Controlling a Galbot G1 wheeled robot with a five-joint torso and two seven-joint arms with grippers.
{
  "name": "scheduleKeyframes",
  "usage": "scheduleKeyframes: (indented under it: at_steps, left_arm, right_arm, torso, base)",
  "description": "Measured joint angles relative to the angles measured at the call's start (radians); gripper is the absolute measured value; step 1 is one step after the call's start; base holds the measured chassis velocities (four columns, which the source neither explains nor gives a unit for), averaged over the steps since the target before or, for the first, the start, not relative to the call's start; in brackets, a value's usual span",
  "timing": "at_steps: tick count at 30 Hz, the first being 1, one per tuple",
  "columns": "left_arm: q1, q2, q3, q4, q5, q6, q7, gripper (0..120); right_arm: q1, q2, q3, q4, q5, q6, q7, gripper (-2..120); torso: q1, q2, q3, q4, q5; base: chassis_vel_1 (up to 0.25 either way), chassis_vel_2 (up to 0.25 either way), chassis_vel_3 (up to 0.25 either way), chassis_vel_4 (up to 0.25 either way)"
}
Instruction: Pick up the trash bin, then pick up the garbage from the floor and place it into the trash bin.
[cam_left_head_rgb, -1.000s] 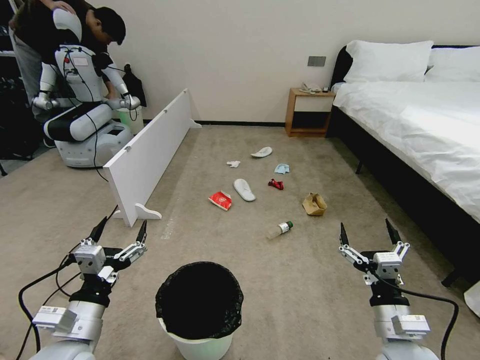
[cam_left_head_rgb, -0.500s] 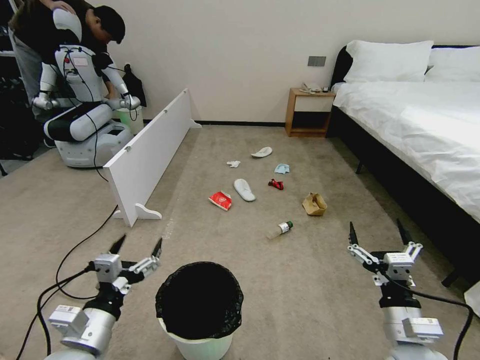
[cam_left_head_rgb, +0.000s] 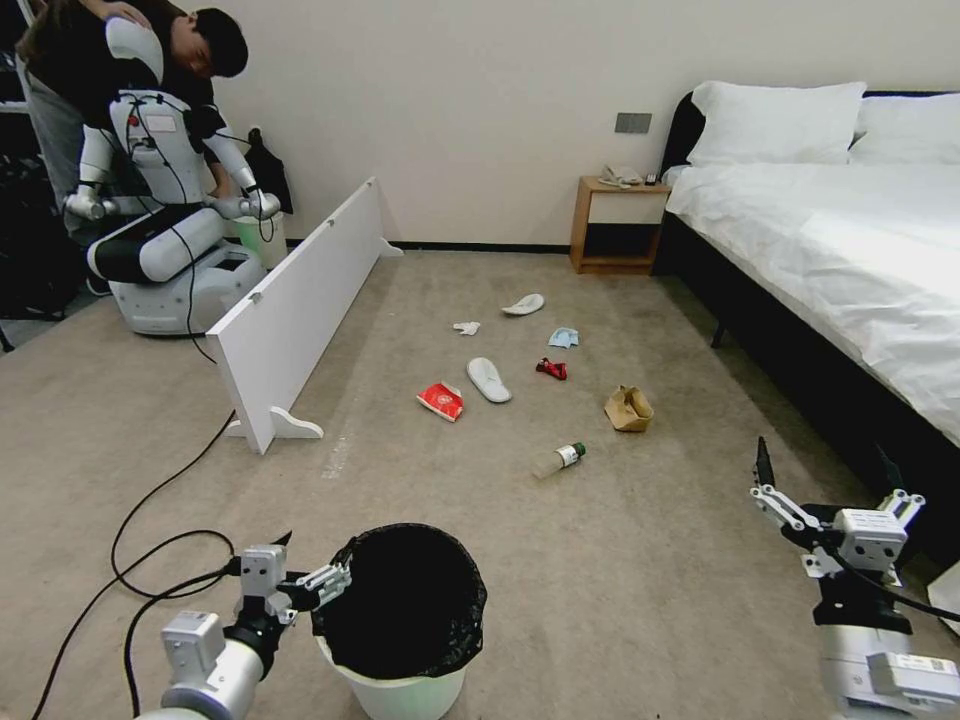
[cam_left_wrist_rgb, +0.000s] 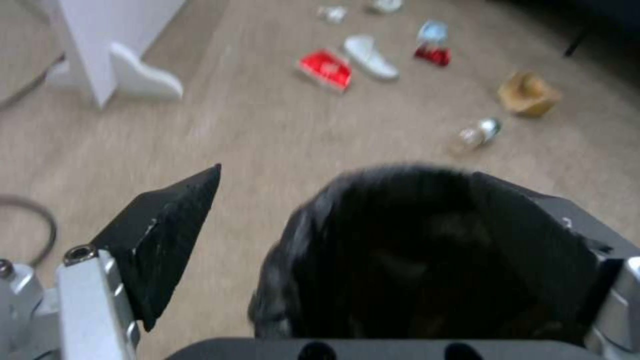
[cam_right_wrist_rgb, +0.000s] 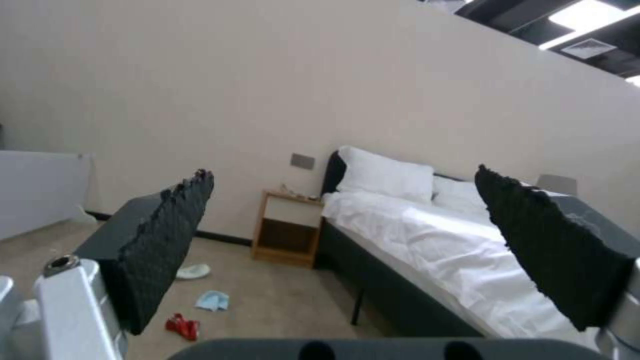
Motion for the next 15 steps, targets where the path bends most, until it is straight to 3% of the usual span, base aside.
scheduleKeyframes:
  at_steps: [5, 15]
  left_arm:
    - [-0.020, -0.001, 0.022, 0.030, -0.061, 0.083, -0.090, 98]
    - [-0.037, -0.006, 0.037, 0.055, -0.128, 0.149, -0.146, 98]
  right_arm:
    - [-0.023, 0.007, 0.013, 0.004, -0.006, 0.009, 0.000, 100]
    - [-0.040, 0.019, 0.012, 0.004, -0.012, 0.019, 0.000, 100]
  torso:
    - [0.000, 0.000, 0.000, 0.0003, 0.0002]
    - [0.000, 0.000, 0.000, 0.0004, 0.0002]
  base:
    - [0.000, 0.000, 0.000, 0.000]
    - [0.000, 0.000, 0.000, 0.000]
